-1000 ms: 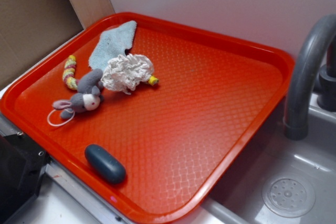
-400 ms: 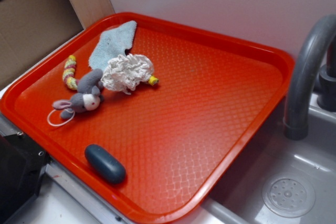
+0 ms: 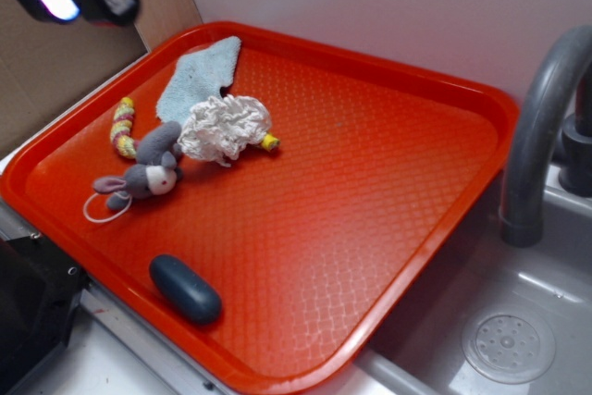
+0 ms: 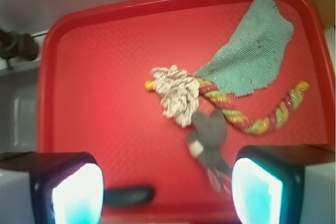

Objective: Grab the white paper.

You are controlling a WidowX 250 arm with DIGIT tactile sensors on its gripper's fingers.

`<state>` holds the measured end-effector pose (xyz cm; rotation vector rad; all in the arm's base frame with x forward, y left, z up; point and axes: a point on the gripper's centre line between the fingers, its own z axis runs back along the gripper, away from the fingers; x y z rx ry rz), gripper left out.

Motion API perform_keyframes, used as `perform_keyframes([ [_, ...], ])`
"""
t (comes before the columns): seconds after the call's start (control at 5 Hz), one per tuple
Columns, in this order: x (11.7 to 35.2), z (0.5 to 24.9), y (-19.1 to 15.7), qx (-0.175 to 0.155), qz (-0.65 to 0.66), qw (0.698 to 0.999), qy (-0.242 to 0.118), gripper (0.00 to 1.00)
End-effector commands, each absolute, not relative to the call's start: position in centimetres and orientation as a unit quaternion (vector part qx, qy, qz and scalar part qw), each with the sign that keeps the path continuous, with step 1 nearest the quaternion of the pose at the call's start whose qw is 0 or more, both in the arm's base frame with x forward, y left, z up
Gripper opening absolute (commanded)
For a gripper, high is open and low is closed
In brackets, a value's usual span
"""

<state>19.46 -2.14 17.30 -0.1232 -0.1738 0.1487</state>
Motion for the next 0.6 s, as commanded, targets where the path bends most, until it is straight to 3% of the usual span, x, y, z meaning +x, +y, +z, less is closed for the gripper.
perform_keyframes([
  [0.0,22.2,12.1,-2.6,-0.042,0.055,0.996,-0.055,1.00],
  [0.4,23.4,7.0,-2.5,-0.032,0.024,0.999,-0.011,1.00],
])
